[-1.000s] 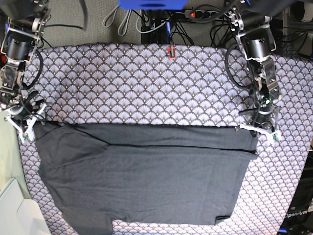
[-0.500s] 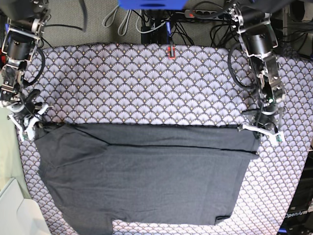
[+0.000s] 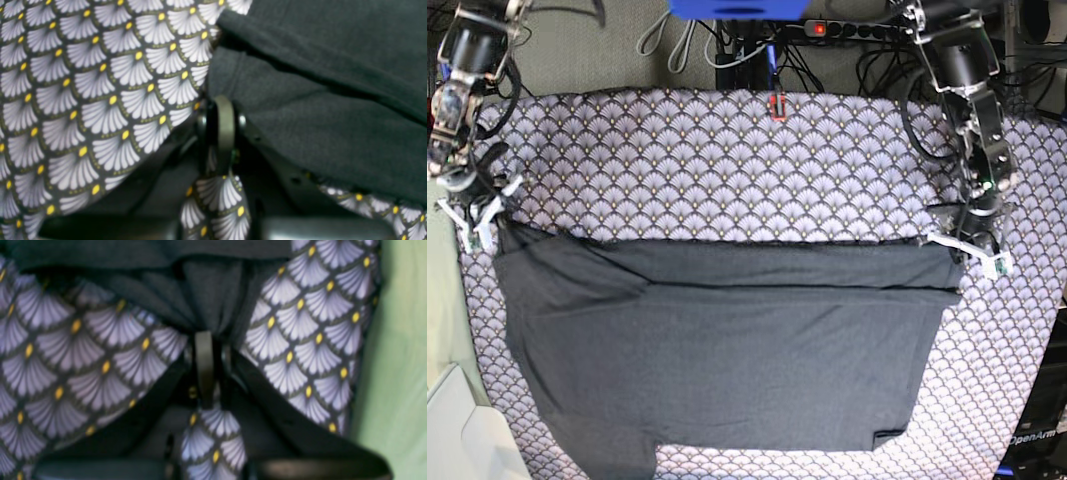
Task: Fold the T-shirt properly
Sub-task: 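Drag the folded edge back toward the collar end with both grippers, then release the shirt and move both grippers toward the shirt's middle sides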
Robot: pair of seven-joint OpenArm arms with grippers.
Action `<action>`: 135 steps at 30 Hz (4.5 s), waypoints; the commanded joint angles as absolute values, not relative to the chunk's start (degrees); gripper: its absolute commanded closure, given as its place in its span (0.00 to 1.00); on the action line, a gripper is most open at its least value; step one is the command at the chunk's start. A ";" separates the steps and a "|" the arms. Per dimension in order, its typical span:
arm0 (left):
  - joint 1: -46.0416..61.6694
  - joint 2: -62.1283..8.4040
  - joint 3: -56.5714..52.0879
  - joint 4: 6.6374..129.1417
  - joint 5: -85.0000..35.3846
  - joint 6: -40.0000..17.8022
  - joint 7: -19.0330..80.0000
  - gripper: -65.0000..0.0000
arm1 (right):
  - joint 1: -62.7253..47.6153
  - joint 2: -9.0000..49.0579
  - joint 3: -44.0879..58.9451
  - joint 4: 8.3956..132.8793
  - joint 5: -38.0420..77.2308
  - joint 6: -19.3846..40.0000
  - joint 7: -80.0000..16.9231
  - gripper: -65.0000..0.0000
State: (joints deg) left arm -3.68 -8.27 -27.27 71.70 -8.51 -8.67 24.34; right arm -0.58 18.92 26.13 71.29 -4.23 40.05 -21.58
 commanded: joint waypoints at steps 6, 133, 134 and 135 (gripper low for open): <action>2.42 -9.27 -27.91 80.66 -8.92 -8.04 23.43 0.99 | -6.11 19.38 26.59 78.73 -3.56 40.00 -20.44 1.00; -17.19 -14.81 -25.19 74.59 -8.57 -8.04 22.99 0.48 | 35.21 20.18 23.16 26.51 -17.54 25.54 -0.84 0.42; -17.19 -14.81 -25.19 74.59 -8.57 -8.04 22.99 0.48 | 34.95 20.18 23.16 26.51 -17.54 25.54 -0.75 0.42; -17.19 -14.81 -25.19 74.42 -8.57 -8.04 22.99 0.48 | 34.59 19.91 23.16 26.51 -17.54 25.54 -0.75 0.42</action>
